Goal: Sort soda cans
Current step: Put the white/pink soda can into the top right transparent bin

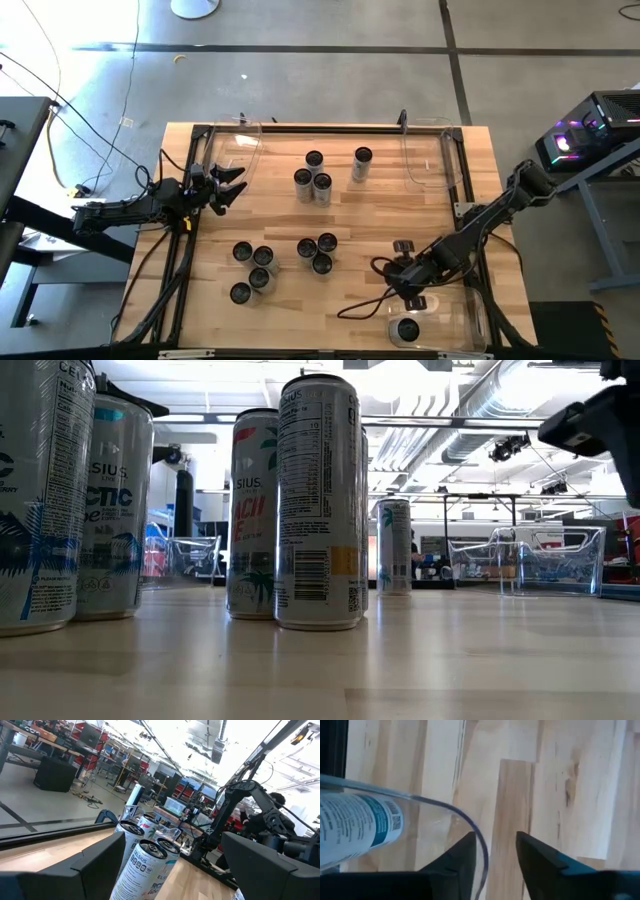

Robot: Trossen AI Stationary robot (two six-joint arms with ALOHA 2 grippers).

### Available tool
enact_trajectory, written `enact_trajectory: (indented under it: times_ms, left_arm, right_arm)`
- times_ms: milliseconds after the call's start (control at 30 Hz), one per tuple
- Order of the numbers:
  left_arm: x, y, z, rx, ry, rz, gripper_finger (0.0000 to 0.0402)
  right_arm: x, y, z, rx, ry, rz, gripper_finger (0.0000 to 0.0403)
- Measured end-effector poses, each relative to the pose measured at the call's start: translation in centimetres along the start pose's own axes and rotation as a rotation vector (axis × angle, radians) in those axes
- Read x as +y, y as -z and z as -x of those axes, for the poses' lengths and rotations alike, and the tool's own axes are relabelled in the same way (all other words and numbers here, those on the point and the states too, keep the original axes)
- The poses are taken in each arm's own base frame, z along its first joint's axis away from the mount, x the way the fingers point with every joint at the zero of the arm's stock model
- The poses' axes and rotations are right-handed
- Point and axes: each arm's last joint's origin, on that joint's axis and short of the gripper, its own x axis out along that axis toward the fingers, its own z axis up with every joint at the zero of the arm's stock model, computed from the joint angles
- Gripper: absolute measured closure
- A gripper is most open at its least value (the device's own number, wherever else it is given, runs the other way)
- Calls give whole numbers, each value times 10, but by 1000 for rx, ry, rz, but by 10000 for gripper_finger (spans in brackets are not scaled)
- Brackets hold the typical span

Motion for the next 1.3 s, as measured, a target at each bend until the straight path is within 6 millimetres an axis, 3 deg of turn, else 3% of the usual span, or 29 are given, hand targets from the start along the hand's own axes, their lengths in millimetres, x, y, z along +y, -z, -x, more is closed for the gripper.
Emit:
enact_trajectory:
  times_ms: [367,700,900,1033,1300]
  left_arm:
    - [-2,-6,0,-58,24,-43,78]
    - [-3,-6,0,-59,25,-42,78]
    - [-3,-6,0,-59,25,-43,78]
    - [-3,-6,0,-56,30,-43,78]
    - [-3,-6,0,-54,32,-51,78]
  right_arm:
    - [-2,-15,17,-27,4,7,202]
    - [-4,-24,41,16,33,33,196]
    - [-11,-36,69,-105,219,121,196]
    - [-38,-46,95,-259,347,147,197]
    - [-139,-68,127,-410,393,-9,184]
